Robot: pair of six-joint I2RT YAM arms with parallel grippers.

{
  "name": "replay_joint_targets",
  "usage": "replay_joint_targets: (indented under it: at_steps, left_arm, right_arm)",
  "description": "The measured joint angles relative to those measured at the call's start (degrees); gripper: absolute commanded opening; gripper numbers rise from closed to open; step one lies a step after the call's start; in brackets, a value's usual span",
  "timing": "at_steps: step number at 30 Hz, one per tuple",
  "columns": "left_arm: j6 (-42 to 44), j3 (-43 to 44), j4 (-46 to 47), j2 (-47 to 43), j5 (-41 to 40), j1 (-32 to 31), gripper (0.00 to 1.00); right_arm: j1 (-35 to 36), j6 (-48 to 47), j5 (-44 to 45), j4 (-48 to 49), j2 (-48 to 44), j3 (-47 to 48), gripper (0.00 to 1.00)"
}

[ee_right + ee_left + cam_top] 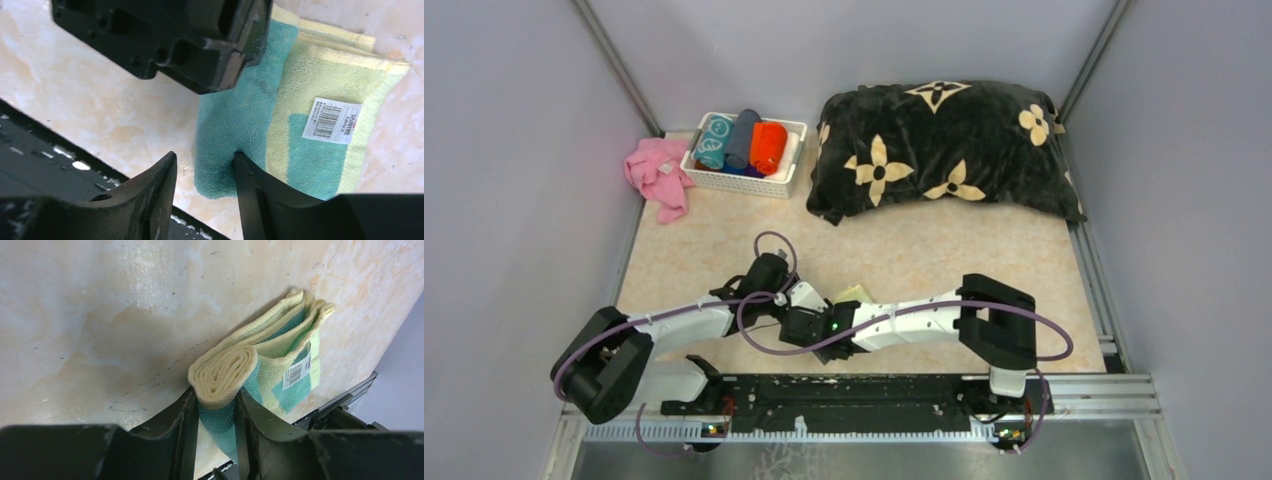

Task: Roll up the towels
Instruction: Roll the towel at the center of the board.

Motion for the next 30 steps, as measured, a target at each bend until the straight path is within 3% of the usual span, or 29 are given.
replay_joint_targets:
  at_steps: [8,17,30]
  left_arm:
    - [-0.20,-0.02,-1.11,-0.94,-1.68,0.02,0.37]
    - [0.04,-2.80,-7.26,-9.88,-9.79,2.56,0.37]
    - [2.38,-0.11,-9.46,-7.39,-11.82,3.61,0.37]
  right_arm:
    - [0.48,-1.40,4.31,-0.61,3.04,1.01,0.43]
    - [-0.07,-12.83,6.86,3.82,6.62,4.42,0.40]
    - [-2.27,-21.86,6.27,2.86,5.07,4.81,0.54]
